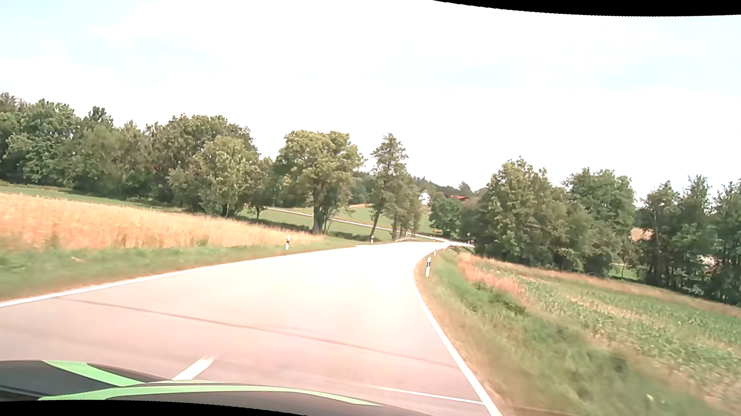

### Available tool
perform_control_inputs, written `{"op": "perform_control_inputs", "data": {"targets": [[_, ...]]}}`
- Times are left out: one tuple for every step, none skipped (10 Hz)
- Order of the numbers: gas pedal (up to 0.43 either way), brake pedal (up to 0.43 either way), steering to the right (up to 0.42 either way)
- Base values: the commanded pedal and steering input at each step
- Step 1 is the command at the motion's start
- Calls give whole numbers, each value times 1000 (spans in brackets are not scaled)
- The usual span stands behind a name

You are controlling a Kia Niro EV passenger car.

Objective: Follow the waypoints while adhering to traffic rules and regulations

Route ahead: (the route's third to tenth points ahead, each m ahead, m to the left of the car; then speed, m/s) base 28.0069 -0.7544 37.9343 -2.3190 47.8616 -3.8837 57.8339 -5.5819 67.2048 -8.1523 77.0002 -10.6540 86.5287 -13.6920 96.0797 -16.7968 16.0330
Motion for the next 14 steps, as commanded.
{"op": "perform_control_inputs", "data": {"targets": [[0,0,21],[0,0,22],[0,0,21],[0,0,21],[0,0,22],[0,0,22],[0,0,22],[0,0,22],[0,0,22],[0,0,23],[0,0,23],[0,0,23],[0,6,24],[0,122,25]]}}
